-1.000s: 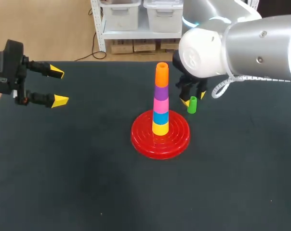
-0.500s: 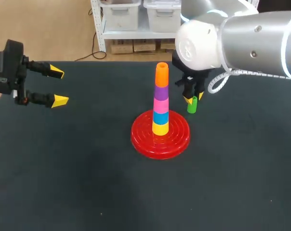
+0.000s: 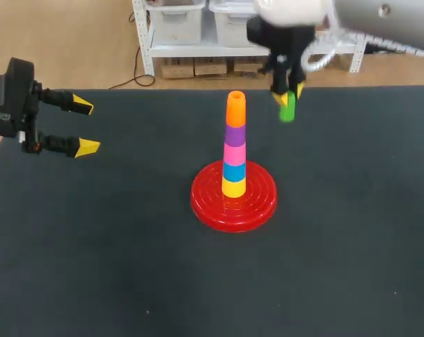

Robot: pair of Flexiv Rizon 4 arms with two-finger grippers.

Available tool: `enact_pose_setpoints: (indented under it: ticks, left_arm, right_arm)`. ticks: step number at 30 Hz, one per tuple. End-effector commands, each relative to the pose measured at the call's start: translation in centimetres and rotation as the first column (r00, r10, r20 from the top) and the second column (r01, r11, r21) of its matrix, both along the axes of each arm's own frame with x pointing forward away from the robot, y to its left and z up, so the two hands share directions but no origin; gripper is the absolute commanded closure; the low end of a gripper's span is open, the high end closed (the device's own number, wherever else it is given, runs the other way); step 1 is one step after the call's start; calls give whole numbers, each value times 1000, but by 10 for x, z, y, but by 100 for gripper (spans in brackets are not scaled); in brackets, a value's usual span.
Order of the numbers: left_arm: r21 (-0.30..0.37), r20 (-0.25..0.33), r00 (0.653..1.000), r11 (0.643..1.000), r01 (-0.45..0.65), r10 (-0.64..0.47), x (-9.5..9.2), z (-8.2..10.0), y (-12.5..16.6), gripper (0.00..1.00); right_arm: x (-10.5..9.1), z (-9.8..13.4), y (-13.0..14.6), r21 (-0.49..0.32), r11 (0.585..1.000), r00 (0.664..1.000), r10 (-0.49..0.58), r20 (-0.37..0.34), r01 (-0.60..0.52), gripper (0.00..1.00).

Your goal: Pick up and stack the cylinders on the red base in this order: pink,purple,orange,green

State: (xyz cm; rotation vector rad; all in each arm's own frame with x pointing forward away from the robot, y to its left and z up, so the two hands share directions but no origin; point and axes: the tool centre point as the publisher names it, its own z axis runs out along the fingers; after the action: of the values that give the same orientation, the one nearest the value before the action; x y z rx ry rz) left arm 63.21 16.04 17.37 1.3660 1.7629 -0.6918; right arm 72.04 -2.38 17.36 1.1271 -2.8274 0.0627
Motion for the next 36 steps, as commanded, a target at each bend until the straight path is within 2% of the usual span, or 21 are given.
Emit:
enact_pose_setpoints:
  ticks: [1,7,16,28,36]
  left_arm:
    - [-4,4,1000,1000,1,-1,0,-1,1,0]
    - [-4,4,1000,1000,1,-1,0,-1,1,0]
    - [-4,4,1000,1000,1,-1,0,-1,1,0]
    - [-4,4,1000,1000,1,-1,0,-1,1,0]
    - [-4,4,1000,1000,1,-1,0,-1,1,0]
  right_arm:
    - [-39,80,9,46,997,993,65,99,-70,100]
    - [-69,116,43,60,973,966,211,148,-222,100]
    - [-98,112,75,52,932,929,349,125,-358,100]
    - [-96,103,91,41,924,922,375,95,-380,100]
    - [-87,96,94,28,929,928,365,76,-368,100]
